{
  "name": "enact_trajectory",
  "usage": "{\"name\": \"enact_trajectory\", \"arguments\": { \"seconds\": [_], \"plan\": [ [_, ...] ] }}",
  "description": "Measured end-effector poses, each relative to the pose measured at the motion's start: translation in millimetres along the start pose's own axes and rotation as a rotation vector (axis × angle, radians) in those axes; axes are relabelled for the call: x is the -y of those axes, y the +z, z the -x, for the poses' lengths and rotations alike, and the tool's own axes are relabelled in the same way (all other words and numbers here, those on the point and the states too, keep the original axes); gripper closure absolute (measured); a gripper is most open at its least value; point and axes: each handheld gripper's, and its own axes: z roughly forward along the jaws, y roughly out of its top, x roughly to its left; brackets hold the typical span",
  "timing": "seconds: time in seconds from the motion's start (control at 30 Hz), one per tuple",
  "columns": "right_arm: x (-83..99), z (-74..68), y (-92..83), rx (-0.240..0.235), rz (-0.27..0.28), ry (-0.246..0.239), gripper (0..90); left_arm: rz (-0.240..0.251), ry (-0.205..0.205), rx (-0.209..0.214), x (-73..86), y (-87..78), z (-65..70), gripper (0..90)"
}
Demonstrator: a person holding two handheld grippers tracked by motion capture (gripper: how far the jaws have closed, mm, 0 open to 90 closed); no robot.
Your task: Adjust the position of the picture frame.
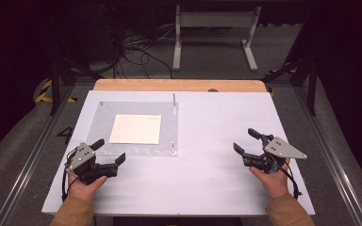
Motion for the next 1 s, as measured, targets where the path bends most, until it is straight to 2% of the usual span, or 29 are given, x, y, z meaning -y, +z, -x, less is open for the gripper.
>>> {"name": "enact_trajectory", "arguments": {
  "seconds": [0.2, 0.5, 0.7, 0.9, 1.0],
  "plan": [
    [-0.2, 0.1, 1.3, -0.008, -0.031, 0.019, 26.0, -0.007, 0.002, -0.004, -0.3, -0.4, 0.3, 3.0],
    [-0.6, 0.0, 1.4, 0.002, -0.031, 0.011, 24.8, -0.004, 0.0, -0.002, -0.7, -0.2, -0.1, 3.4],
    [0.3, 1.0, 2.5, 0.014, -0.046, 0.013, 23.6, -0.023, 0.006, -0.009, -0.6, 0.2, 0.2, 4.2],
    [-8.4, -1.9, 10.3, -0.008, -0.042, 0.019, 23.3, -0.025, -0.004, -0.022, -1.0, -0.7, -1.9, 5.2],
    [-17.3, -3.8, 17.1, -0.035, -0.046, 0.011, 23.3, -0.033, -0.002, -0.028, -0.5, -0.4, -1.9, 5.6]
  ]
}}
